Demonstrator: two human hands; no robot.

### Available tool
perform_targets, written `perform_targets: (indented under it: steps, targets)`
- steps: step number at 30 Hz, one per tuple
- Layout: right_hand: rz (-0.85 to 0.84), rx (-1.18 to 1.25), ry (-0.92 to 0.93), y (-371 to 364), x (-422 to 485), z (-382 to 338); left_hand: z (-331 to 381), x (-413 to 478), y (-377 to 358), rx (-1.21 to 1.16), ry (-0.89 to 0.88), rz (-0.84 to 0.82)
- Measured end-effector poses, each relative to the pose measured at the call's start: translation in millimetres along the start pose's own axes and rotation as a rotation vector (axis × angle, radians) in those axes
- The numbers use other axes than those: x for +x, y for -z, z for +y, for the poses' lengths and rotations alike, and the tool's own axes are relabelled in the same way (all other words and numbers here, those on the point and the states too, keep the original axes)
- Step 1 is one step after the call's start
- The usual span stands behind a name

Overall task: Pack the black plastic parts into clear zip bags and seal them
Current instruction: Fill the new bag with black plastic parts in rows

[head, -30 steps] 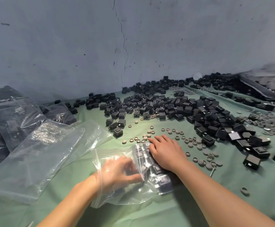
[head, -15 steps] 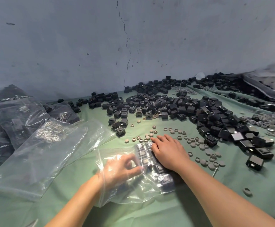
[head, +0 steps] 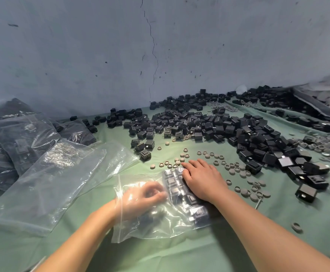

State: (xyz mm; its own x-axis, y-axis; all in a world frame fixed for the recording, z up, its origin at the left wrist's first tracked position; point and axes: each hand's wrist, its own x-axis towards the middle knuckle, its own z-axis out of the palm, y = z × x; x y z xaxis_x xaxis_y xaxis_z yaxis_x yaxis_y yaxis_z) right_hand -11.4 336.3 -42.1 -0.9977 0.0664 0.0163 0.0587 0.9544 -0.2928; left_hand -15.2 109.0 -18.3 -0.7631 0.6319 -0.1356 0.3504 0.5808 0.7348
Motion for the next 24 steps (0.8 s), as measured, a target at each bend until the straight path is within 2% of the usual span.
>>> perform_targets:
  steps: [7,14,24]
  targets:
    - [-0.004,0.0,-0.002,0.6,-1.0,-0.3,-21.3,-32.7,33.3,-0.112,0.063,0.041]
    - [-0.004,-0.002,-0.005,1.1,-1.1,-1.0,-31.5,-42.9,37.1,-0.023,0.039,0.076]
    - [0.0,-0.004,0.001,0.9,-0.9,-0.9,-58.6,-26.6,31.4,-0.037,-0.005,0.192]
